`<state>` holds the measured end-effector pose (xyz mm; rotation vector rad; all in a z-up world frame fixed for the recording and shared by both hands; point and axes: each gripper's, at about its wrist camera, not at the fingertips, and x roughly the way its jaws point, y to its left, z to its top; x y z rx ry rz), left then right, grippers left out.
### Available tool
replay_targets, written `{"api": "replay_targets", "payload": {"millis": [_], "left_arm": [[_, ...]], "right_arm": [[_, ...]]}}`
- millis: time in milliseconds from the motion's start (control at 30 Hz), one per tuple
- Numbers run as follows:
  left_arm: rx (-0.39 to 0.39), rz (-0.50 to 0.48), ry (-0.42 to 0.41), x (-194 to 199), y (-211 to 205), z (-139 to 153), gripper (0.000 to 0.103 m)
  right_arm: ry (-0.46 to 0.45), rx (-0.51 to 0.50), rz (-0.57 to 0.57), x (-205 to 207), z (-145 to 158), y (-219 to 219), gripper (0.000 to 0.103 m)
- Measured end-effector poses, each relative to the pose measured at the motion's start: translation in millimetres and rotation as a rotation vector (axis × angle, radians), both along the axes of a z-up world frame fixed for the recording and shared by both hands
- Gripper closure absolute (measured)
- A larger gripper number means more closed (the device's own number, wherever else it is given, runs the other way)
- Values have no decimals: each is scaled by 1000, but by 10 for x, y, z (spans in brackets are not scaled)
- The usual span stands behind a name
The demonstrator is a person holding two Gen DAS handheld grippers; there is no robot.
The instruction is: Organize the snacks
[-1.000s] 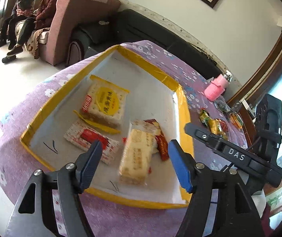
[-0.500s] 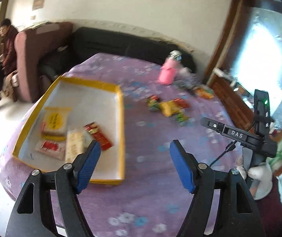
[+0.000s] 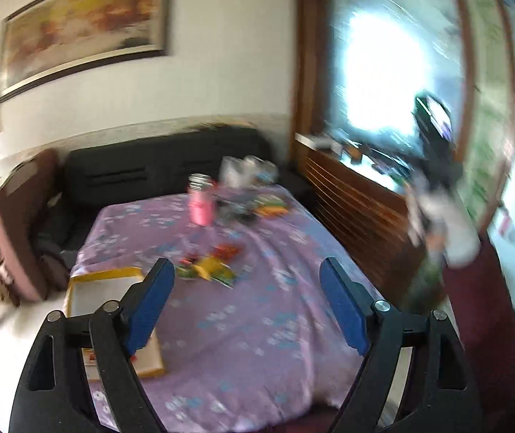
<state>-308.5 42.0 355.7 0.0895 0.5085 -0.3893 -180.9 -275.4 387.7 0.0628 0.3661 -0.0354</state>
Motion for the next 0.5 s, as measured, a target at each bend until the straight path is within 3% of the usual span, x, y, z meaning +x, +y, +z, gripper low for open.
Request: {"api": "replay_targets", "payload": {"millis": [133, 300, 400, 500], "left_arm": [[89, -157, 39, -360, -633, -25, 20], [216, -301, 37, -607, -1227, -196, 20], [195, -301, 118, -418, -1291, -244, 20], [163, -289, 149, -265, -1293, -236, 20]], "right_arm": [[24, 41, -74, -108, 188, -435, 35], [126, 111, -110, -37, -250, -772, 35], [210, 199, -87, 101, -621, -957, 35], [254, 202, -92, 277, -891, -951, 35]]}}
